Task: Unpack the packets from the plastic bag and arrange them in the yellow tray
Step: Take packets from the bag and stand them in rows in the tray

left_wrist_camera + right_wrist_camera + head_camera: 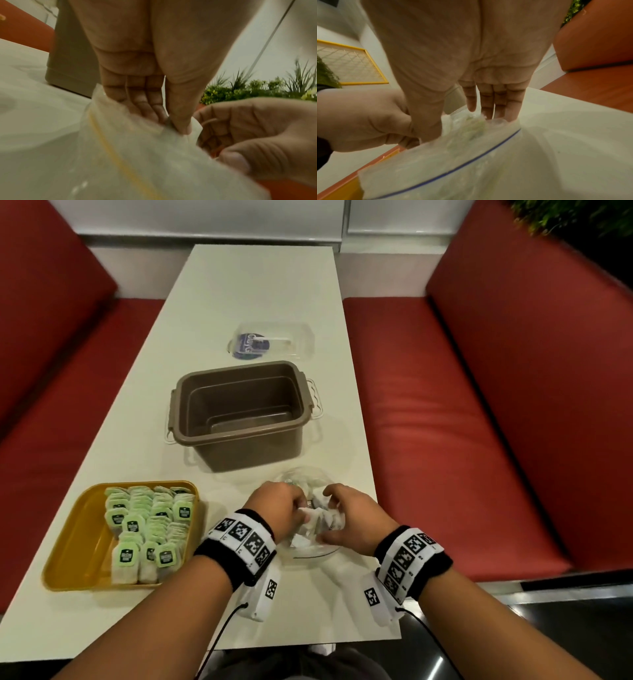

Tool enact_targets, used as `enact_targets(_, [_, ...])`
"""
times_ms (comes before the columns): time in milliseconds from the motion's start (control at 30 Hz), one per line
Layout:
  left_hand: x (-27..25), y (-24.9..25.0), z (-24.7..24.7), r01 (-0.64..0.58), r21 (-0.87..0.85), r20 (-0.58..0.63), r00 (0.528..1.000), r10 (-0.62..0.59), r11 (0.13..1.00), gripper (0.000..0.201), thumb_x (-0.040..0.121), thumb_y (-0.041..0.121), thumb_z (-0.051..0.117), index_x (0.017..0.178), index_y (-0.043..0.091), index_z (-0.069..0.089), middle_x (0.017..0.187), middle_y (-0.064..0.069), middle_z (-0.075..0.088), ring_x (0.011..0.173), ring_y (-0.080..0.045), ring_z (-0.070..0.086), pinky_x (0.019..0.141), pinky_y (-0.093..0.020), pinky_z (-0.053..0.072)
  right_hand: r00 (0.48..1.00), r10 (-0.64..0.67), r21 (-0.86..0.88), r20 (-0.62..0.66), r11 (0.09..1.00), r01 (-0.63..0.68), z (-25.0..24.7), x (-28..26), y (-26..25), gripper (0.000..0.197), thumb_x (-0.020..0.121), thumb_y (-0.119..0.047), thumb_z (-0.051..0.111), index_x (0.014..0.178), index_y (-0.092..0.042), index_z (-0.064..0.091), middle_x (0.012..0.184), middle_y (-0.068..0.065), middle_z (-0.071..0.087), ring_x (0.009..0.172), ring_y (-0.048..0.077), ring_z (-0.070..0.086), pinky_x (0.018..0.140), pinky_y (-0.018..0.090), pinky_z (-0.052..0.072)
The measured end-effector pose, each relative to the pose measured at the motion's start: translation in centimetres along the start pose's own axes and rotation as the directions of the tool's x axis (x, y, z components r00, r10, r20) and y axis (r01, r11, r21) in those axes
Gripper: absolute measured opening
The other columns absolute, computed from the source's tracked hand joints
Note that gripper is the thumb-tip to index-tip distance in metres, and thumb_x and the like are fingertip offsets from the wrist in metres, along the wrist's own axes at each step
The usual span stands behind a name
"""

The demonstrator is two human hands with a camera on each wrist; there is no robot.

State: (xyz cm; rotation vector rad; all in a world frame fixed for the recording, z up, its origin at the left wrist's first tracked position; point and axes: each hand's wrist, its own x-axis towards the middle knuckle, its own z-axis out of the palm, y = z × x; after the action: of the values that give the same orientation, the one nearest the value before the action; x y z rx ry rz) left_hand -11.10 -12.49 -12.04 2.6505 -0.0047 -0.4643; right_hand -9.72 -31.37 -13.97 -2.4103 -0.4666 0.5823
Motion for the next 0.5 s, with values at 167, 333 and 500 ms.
enact_targets(167, [-0.6,0.7,-1.3,-0.129,-0.200,-0.127,0.986,0.105,0.971,0.004,0.084,0.028,0.072,0.084,0.029,0.068,0.072,0.012,0.065,0.067,-0.006,0.061,0.068,-0.022,0.048,0.990,-0.093,0.100,-0.106,0.990,0.104,-0.7,0.1,0.0,0.046,0.079,-0.031,0.079,0.118,-0.019,0.060,0.100,-0.008,0.062,0.090,0.012,0.058,0.085,0.029,0.049])
enact_targets(333, [-0.8,1.5,-0.9,-0.198,-0.335,-0.188,0.972,0.140,0.921,0.012,0.087,0.019,0.069,0.091,0.030,0.068,0.079,0.011,0.068,0.070,-0.006,0.063,0.069,-0.019,0.050,0.985,-0.107,0.191,-0.135,0.973,0.132,-0.6,0.7,0.6,0.016,0.084,-0.027,0.074,0.094,-0.020,0.064,0.079,0.000,0.066,0.074,0.018,0.059,0.072,0.037,0.050])
enact_targets(500, [-0.9,1.3,-0.7,-0.148,-0.430,-0.170,0.982,0.081,0.890,0.021,0.085,0.023,0.073,0.103,0.032,0.068,0.079,0.010,0.069,0.067,-0.001,0.064,0.070,-0.018,0.053,0.984,-0.086,0.274,-0.155,0.953,0.126,-0.7,1.0,0.8,0.025,0.085,-0.031,0.075,0.076,-0.026,0.053,0.058,-0.010,0.047,0.052,0.005,0.041,0.054,0.018,0.035])
